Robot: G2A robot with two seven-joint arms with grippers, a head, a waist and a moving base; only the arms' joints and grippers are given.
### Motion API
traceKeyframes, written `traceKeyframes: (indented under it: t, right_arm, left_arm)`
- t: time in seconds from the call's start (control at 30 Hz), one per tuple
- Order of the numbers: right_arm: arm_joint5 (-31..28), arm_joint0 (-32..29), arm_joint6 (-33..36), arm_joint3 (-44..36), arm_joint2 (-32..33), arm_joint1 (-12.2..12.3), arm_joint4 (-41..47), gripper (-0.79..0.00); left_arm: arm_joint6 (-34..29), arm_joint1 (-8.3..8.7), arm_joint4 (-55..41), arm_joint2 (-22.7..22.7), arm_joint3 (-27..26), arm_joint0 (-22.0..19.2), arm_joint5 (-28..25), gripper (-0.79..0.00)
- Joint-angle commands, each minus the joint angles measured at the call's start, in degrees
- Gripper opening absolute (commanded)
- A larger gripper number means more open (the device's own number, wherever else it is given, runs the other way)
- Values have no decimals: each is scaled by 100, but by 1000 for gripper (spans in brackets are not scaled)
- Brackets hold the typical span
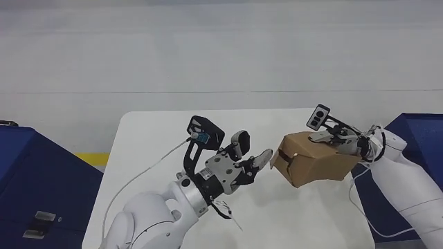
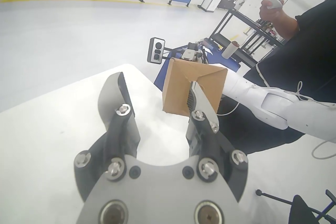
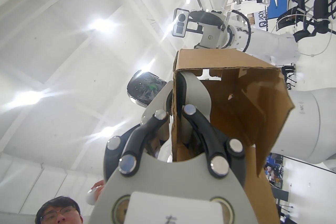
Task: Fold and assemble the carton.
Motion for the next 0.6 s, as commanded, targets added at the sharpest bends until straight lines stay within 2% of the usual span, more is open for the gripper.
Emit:
traceKeyframes:
  t: [0.0,0.23,0.33,0.57]
  right_arm:
    - [-6,-11,6,-17,8,5,6,-785]
    - [-5,-34,6,-56,18,13,44,-785]
    - [2,-19,-2,-50,-3,10,61,-785]
    - [-5,22,5,-83,-110,0,45,-785]
  left_arm:
    - [-12,2,82,73,0,8,92,-409]
    - [18,1,215,373,0,-1,163,-406]
    - [10,0,265,494,0,1,212,-376]
    - [124,-8,361,703,0,38,398,-397]
